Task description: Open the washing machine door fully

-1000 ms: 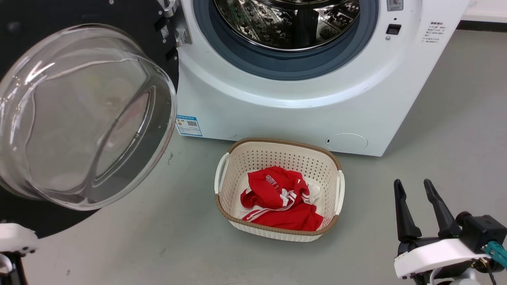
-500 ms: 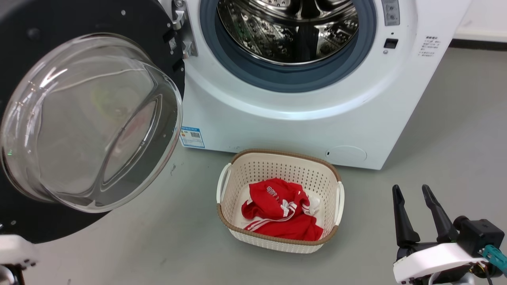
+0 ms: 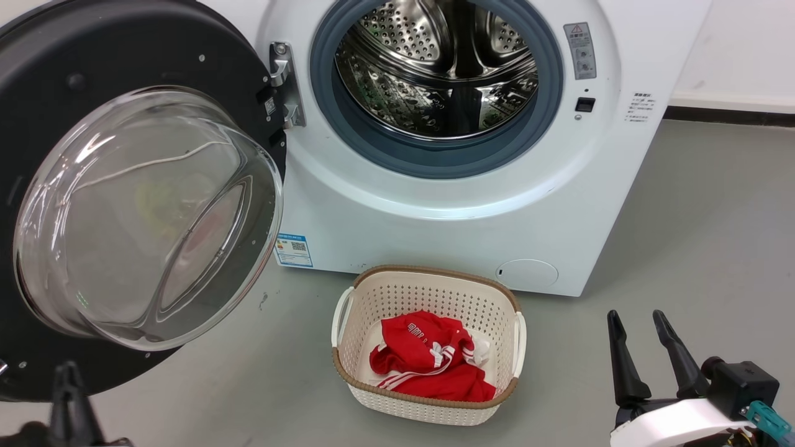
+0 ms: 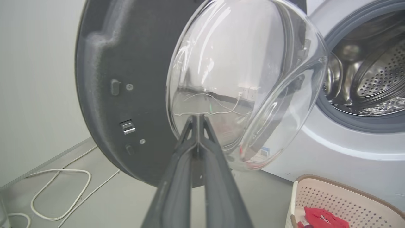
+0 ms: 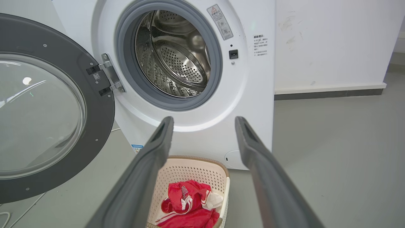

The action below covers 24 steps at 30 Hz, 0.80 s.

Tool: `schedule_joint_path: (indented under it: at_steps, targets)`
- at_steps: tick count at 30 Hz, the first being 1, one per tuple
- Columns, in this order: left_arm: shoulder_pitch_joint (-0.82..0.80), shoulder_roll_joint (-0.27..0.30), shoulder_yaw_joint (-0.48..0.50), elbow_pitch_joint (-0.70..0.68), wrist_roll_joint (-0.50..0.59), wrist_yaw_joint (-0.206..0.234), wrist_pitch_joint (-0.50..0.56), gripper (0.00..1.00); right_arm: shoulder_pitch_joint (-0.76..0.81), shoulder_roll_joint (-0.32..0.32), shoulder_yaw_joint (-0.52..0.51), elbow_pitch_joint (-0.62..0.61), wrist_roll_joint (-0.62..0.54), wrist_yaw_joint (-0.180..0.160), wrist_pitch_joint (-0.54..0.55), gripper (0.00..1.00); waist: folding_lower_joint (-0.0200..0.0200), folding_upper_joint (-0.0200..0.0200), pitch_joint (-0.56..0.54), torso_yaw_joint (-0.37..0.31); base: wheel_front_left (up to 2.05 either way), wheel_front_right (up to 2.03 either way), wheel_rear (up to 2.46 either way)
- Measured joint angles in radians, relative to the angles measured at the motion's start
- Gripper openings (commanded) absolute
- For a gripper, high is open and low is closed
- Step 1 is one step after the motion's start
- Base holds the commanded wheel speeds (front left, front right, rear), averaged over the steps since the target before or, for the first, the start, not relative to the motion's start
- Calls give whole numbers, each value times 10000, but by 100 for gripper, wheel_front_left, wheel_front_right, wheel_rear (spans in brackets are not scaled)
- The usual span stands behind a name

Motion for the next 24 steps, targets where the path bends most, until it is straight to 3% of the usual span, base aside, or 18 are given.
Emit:
schedule_joint_path:
  at_steps: [1, 7, 16, 24]
  targets:
    - [83, -123, -125, -105, 25, -46, 2, 99, 2, 0, 25, -4, -10, 0, 2, 100, 0, 0, -16, -27, 0, 0, 0]
    - [326, -355, -723, -573, 219, -38, 2, 100, 11, 2, 132, -21, -15, 0, 12, 100, 0, 0, -89, -178, 0, 0, 0]
    - [307, -453, -2594, -986, 633, -98, 2, 100, 55, 2, 136, -288, -412, 0, 119, 100, 0, 0, -208, -614, 0, 0, 0]
    - [-544, -456, -3459, -903, 800, -157, 2, 100, 55, 0, 15, -880, -938, 0, 370, 100, 0, 0, -167, -1193, 0, 0, 0]
